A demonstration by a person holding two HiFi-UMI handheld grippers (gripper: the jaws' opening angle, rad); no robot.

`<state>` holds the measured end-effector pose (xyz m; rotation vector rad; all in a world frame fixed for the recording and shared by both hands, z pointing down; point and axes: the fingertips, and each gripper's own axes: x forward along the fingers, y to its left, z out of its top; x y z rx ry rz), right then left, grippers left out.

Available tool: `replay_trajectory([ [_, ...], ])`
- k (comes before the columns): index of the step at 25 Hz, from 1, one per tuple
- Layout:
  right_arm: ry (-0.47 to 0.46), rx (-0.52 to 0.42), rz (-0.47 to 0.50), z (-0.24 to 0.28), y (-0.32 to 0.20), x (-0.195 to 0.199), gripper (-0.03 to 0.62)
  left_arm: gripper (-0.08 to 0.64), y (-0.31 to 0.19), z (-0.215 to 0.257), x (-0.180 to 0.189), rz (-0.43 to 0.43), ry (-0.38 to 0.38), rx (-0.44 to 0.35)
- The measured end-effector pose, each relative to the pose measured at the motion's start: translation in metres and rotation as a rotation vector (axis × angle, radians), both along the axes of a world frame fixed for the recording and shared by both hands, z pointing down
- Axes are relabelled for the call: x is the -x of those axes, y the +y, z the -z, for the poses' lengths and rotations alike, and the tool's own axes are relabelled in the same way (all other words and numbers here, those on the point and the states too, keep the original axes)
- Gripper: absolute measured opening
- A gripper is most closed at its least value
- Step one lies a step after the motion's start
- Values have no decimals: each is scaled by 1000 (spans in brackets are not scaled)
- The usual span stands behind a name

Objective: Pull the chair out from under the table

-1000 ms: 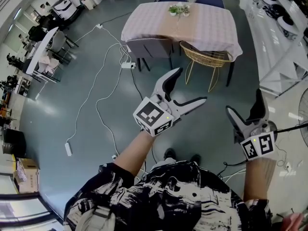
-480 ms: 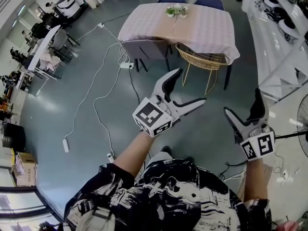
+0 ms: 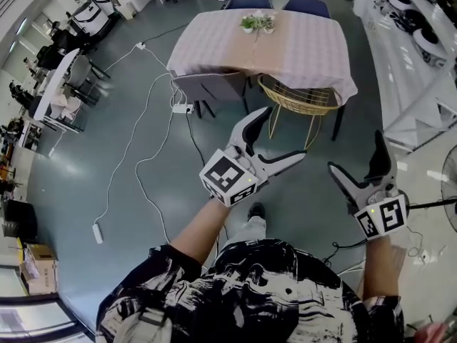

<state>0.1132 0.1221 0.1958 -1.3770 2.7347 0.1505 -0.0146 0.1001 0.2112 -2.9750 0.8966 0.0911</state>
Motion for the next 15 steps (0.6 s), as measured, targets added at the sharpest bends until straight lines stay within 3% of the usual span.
replay_trajectory([
  [8, 34, 9, -61, 4, -94, 41, 537, 460, -98, -7, 35, -92, -28, 0],
  [15, 51, 43, -81, -6, -141, 44, 537, 459, -149, -11, 33, -130, -29, 12],
])
